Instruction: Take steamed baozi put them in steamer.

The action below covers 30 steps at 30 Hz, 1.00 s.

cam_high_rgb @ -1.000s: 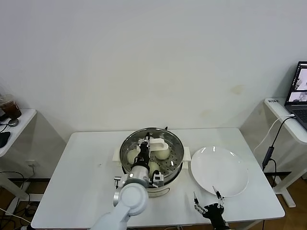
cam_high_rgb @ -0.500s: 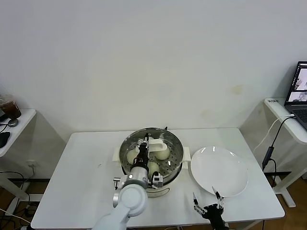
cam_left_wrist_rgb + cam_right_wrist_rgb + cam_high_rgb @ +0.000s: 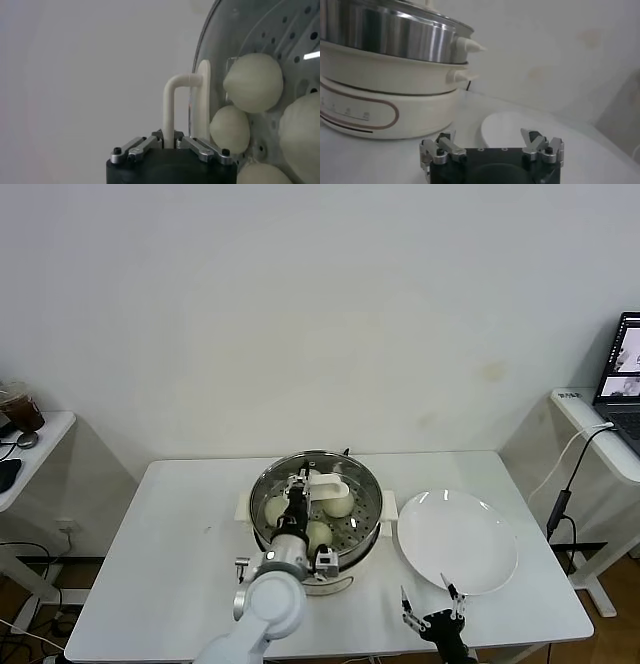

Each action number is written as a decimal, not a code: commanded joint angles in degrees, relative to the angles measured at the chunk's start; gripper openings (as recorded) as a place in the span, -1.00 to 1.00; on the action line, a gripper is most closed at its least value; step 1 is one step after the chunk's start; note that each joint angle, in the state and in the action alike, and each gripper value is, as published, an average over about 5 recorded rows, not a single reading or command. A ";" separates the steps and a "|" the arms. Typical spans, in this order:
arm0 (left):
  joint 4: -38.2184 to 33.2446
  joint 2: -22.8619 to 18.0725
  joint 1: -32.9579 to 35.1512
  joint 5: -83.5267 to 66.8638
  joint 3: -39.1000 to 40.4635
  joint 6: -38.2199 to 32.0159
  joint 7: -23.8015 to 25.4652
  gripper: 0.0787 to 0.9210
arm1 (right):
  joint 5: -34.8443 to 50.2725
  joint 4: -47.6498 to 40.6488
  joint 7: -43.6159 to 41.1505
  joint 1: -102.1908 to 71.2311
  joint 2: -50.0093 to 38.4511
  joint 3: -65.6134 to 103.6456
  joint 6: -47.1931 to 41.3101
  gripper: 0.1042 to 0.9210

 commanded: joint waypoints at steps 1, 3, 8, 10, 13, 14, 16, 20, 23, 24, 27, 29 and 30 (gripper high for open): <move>-5.92 1.59 3.43 -5.47 -1.09 -0.94 -1.98 -0.30 | -0.14 0.13 -0.04 -0.12 -0.07 -0.03 -0.01 0.76; -9.03 2.94 5.39 -8.93 -1.86 -1.22 -2.54 -0.16 | -0.21 0.19 -0.05 -0.20 -0.10 -0.03 -0.02 0.76; -18.00 6.22 12.99 -22.79 -5.92 -4.15 -6.42 0.21 | -0.16 0.44 -0.07 -0.56 -0.63 -0.03 -0.01 0.76; -21.20 6.66 17.47 -28.47 -8.48 -6.49 -9.18 0.34 | 0.08 0.64 -0.09 -0.79 -1.08 -0.05 0.04 0.76; -24.99 6.91 25.94 -43.43 -13.49 -12.12 -13.64 0.54 | 0.49 0.95 -0.12 -0.97 -1.53 -0.12 0.06 0.76; -25.84 7.00 28.96 -49.72 -15.48 -15.01 -15.37 0.61 | 0.61 1.03 -0.12 -0.98 -1.58 -0.15 0.05 0.76; -26.95 7.01 34.71 -61.65 -20.51 -21.08 -20.01 0.70 | 0.88 1.21 -0.11 -0.95 -1.58 -0.18 -0.03 0.76; -28.09 6.66 45.02 -76.38 -29.90 -28.82 -23.25 0.76 | 3.14 2.01 -0.29 -2.03 -2.55 -0.46 -0.74 0.76; -28.11 6.42 51.70 -84.75 -33.83 -33.75 -21.98 0.77 | 6.47 3.86 -0.47 -4.17 -4.35 -0.79 -2.03 0.76; -27.79 6.27 53.48 -87.01 -34.47 -35.26 -21.86 0.77 | 7.64 4.71 -0.57 -4.96 -4.96 -0.95 -2.51 0.76; -25.56 5.33 57.39 -91.44 -34.93 -39.74 -21.92 0.77 | 10.73 7.50 -0.90 -7.44 -6.68 -1.74 -3.86 0.76; -23.10 4.42 58.89 -92.87 -34.52 -42.42 -22.00 0.77 | 12.33 9.05 -1.08 -8.96 -7.68 -2.36 -4.53 0.76; -21.72 3.95 59.36 -93.20 -34.34 -43.69 -21.87 0.77 | 12.87 9.59 -1.15 -9.61 -8.09 -2.61 -4.80 0.76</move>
